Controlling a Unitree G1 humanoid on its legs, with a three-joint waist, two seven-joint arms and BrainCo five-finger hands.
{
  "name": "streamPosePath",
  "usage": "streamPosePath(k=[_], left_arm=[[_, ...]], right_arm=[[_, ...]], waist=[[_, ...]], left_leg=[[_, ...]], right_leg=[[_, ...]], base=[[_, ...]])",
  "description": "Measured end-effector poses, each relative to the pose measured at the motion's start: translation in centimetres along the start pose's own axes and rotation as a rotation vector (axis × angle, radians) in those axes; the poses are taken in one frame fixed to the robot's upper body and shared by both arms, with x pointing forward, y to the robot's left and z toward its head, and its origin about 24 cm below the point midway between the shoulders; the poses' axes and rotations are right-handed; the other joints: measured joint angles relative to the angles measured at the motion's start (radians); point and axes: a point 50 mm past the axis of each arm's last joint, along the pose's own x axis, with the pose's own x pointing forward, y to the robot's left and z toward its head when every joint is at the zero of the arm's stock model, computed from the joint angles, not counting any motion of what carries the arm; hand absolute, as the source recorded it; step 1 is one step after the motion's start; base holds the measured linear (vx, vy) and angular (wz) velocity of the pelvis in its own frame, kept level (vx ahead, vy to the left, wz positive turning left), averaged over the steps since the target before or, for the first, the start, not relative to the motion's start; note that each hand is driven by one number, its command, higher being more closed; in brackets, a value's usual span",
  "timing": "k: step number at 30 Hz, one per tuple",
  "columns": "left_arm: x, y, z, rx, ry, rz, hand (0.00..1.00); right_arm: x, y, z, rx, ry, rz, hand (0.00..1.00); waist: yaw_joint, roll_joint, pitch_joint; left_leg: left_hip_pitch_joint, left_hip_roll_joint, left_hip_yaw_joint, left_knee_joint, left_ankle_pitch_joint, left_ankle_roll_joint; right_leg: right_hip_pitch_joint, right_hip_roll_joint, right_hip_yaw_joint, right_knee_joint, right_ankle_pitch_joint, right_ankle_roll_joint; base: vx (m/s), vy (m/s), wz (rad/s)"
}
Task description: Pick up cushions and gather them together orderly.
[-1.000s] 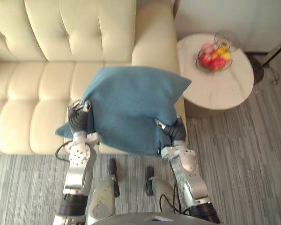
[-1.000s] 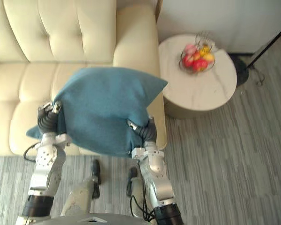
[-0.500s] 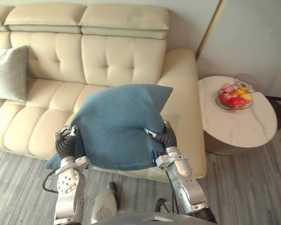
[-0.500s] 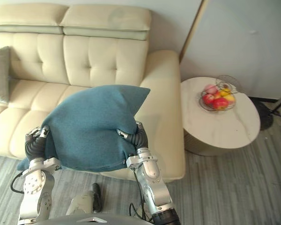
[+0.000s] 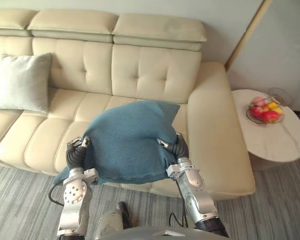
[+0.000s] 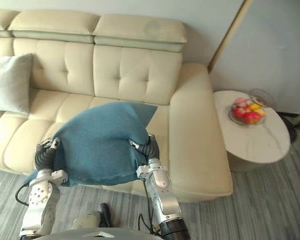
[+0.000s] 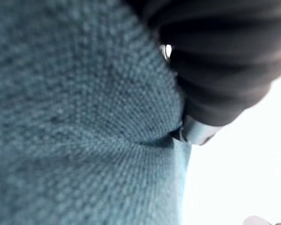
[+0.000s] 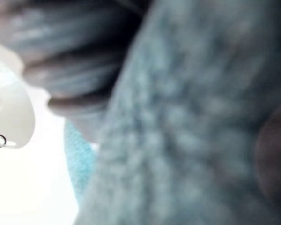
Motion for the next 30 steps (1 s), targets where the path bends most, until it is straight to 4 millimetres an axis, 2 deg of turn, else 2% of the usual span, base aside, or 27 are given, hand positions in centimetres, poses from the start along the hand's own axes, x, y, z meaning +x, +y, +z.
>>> streamPosePath(k=[1,2,3,4,5,6,8,10,11,13,15,17,18,19,21,22,23,26,28,30], left_arm=[[0.0,0.0,-0.2,0.002,0.009,-0.002,1.0],[0.0,-0.1,-0.2,0.001,0.009,-0.007,1.0],[0.1,-0.3,-0.1,-0.002,0.005,-0.022,1.0],[0.2,-0.5,0.0,0.003,0.001,-0.03,1.0],[0.2,-0.6,0.0,0.013,-0.003,-0.036,1.0],[0.2,-0.9,-0.1,0.013,-0.001,-0.047,1.0],[0.1,-1.3,-0.1,0.004,0.002,-0.06,1.0],[0.0,-1.3,-0.3,0.002,0.007,-0.066,1.0],[-0.2,-1.4,-0.4,0.0,0.015,-0.069,1.0],[-0.4,-1.5,-0.7,-0.004,0.028,-0.073,1.0],[-1.1,-1.4,-1.0,-0.014,0.043,-0.081,1.0],[-1.4,-1.4,-0.8,-0.026,0.038,-0.083,1.0],[-1.6,-1.4,-0.6,-0.031,0.033,-0.083,1.0],[-1.7,-1.5,-0.5,-0.043,0.029,-0.086,1.0],[-1.8,-2.0,-0.4,-0.055,0.027,-0.096,1.0],[-1.9,-2.4,-0.5,-0.061,0.031,-0.114,1.0],[-2.0,-2.7,-0.6,-0.066,0.036,-0.124,1.0],[-2.0,-2.9,-0.8,-0.051,0.047,-0.145,1.0],[-2.2,-3.0,-0.9,-0.044,0.055,-0.16,1.0],[-2.3,-2.8,-1.0,-0.034,0.057,-0.168,1.0]], right_arm=[[0.0,0.0,-0.1,0.0,0.005,-0.001,1.0],[0.0,-0.1,-0.1,-0.002,0.005,0.0,1.0],[0.1,-0.4,0.0,-0.013,0.002,0.002,1.0],[0.2,-0.6,0.1,-0.024,0.001,0.004,1.0],[0.2,-0.7,0.1,-0.028,0.002,0.004,1.0],[0.1,-1.0,0.1,-0.038,0.005,0.001,1.0],[0.1,-1.4,0.1,-0.052,0.006,-0.001,1.0],[-0.1,-1.5,0.0,-0.051,0.012,-0.008,1.0],[-0.2,-1.6,-0.1,-0.051,0.018,-0.012,1.0],[-0.8,-1.8,-0.1,-0.048,0.018,-0.02,1.0],[-2.0,-1.7,0.9,-0.038,-0.023,-0.023,1.0],[-2.5,-1.5,1.9,-0.032,-0.065,-0.019,1.0],[-2.6,-1.5,2.1,-0.03,-0.077,-0.019,1.0],[-2.7,-1.6,2.4,-0.031,-0.089,-0.022,1.0],[-2.7,-1.9,2.6,-0.034,-0.094,-0.037,1.0],[-2.8,-2.4,2.6,-0.041,-0.095,-0.052,1.0],[-2.8,-2.7,2.5,-0.047,-0.091,-0.062,1.0],[-3.5,-3.0,1.6,-0.027,-0.051,-0.1,1.0],[-3.7,-3.3,1.5,-0.034,-0.043,-0.113,1.0],[-3.6,-3.4,0.7,-0.033,-0.013,-0.123,1.0]], waist=[[-0.008,0.004,0.002],[-0.012,-0.003,-0.001],[-0.016,-0.005,0.0],[-0.019,-0.008,-0.001],[-0.021,-0.01,-0.004],[-0.035,0.007,-0.003],[-0.029,0.033,0.005],[-0.023,0.036,0.007],[-0.014,0.033,0.011],[-0.01,0.032,0.012],[0.015,0.046,0.02],[0.018,0.053,0.025],[0.022,0.048,0.028],[0.032,0.047,0.029],[0.031,0.048,0.027],[0.031,0.06,0.02],[0.031,0.077,0.015],[0.005,0.029,-0.003],[0.005,0.024,-0.005],[0.002,0.021,-0.009]], left_leg=[[0.023,-0.007,0.003,-0.037,0.013,0.006],[0.036,-0.019,0.006,-0.066,0.024,0.008],[0.053,-0.04,0.009,-0.102,0.034,0.008],[0.061,-0.052,0.011,-0.112,0.035,0.007],[0.065,-0.066,0.01,-0.116,0.035,0.005],[0.066,-0.075,-0.004,-0.117,0.032,0.0],[0.06,-0.07,-0.013,-0.1,0.036,-0.011],[0.06,-0.054,-0.02,-0.065,0.011,-0.028],[0.048,-0.031,-0.021,0.024,-0.017,-0.045],[0.004,0.002,-0.018,0.187,-0.035,-0.04],[-0.033,0.061,0.006,0.382,-0.034,-0.04],[-0.049,0.091,0.0,0.483,-0.027,-0.032],[-0.082,0.102,-0.01,0.537,-0.027,-0.03],[-0.084,0.096,-0.048,0.507,-0.076,-0.036],[-0.076,0.069,-0.145,0.356,-0.124,-0.061],[-0.035,0.055,-0.214,0.147,-0.069,-0.095],[-0.011,0.066,-0.241,0.045,0.015,-0.133],[0.044,0.017,-0.191,-0.044,0.044,-0.109],[0.102,-0.011,-0.153,-0.122,0.06,-0.091],[0.139,-0.018,-0.134,-0.167,0.068,-0.091]], right_leg=[[0.002,0.081,-0.008,-0.018,-0.059,0.022],[0.003,0.127,-0.038,-0.049,-0.081,0.018],[0.006,0.18,-0.095,-0.126,-0.088,0.003],[0.006,0.21,-0.119,-0.192,-0.077,-0.012],[0.009,0.228,-0.114,-0.245,-0.047,-0.048],[0.018,0.23,-0.105,-0.255,-0.006,-0.057],[0.035,0.237,-0.118,-0.277,-0.003,-0.053],[0.067,0.253,-0.123,-0.309,-0.004,-0.052],[0.115,0.267,-0.128,-0.347,-0.004,-0.052],[0.164,0.273,-0.136,-0.373,-0.003,-0.052],[0.22,0.292,-0.105,-0.398,-0.016,-0.045],[0.238,0.306,-0.058,-0.405,-0.034,-0.049],[0.247,0.304,-0.036,-0.41,-0.041,-0.06],[0.246,0.304,-0.007,-0.409,-0.044,-0.062],[0.244,0.3,0.031,-0.406,-0.04,-0.056],[0.229,0.306,0.063,-0.402,-0.033,-0.03],[0.224,0.322,0.089,-0.402,-0.035,-0.013],[0.216,0.269,0.122,-0.408,-0.029,0.009],[0.224,0.251,0.161,-0.42,-0.023,0.018],[0.237,0.248,0.178,-0.438,-0.015,0.027]], base=[[0.04,0.057,-0.06],[0.08,0.051,-0.02],[0.11,0.032,0.06],[0.14,0.033,0.11],[0.14,0.019,0.32],[0.17,0.018,0.32],[0.22,-0.008,0.18],[0.22,-0.052,0.07],[0.19,-0.075,0.04],[0.15,-0.061,0.03],[0.13,-0.018,-0.33],[0.09,0.032,-0.53],[0.11,0.067,-0.79],[0.11,0.065,-0.8],[0.15,0.123,-0.81],[0.2,0.188,-0.88],[0.19,0.187,-0.71],[0.23,0.163,-0.33],[0.14,0.111,-0.34],[0.09,0.067,-0.3]])
